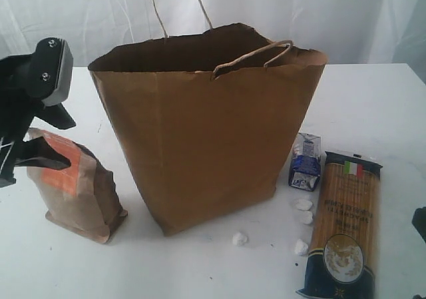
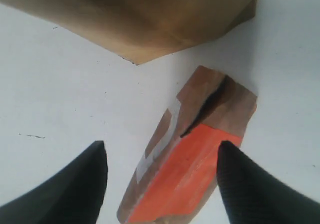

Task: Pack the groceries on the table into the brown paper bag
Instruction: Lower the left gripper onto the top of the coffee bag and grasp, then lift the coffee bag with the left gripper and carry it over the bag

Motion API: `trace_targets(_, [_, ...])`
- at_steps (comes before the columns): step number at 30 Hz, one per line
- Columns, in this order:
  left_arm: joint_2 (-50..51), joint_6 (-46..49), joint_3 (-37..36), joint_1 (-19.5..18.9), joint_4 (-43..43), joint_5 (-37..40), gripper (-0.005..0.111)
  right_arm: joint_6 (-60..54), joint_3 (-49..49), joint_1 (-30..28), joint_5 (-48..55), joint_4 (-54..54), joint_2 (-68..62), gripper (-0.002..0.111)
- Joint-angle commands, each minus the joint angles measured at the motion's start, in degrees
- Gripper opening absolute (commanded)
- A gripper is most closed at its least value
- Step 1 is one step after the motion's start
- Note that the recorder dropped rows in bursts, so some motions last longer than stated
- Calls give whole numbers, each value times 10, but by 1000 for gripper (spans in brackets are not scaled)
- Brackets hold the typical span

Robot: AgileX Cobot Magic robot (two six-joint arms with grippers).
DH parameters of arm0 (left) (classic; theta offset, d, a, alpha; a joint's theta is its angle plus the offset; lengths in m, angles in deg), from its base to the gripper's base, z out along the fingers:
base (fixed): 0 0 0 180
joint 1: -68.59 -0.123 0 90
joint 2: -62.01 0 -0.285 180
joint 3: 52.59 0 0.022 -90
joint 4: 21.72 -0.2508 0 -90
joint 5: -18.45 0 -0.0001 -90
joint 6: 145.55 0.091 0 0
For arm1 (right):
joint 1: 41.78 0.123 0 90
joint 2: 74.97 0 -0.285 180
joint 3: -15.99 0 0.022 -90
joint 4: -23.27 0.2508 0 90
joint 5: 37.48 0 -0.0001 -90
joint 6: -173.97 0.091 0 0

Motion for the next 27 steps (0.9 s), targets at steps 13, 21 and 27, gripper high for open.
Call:
trace_targets(13, [17, -138, 3, -2, -16, 132, 0, -5, 1, -4, 3, 0, 2, 0])
trace_targets(21, [-120, -292, 7, -2, -111, 144, 0, -5, 1, -4, 3, 0, 2, 0])
trace_targets(27, [-194, -355, 83, -2, -104, 138, 0, -5, 1, -4, 3, 0, 2, 0])
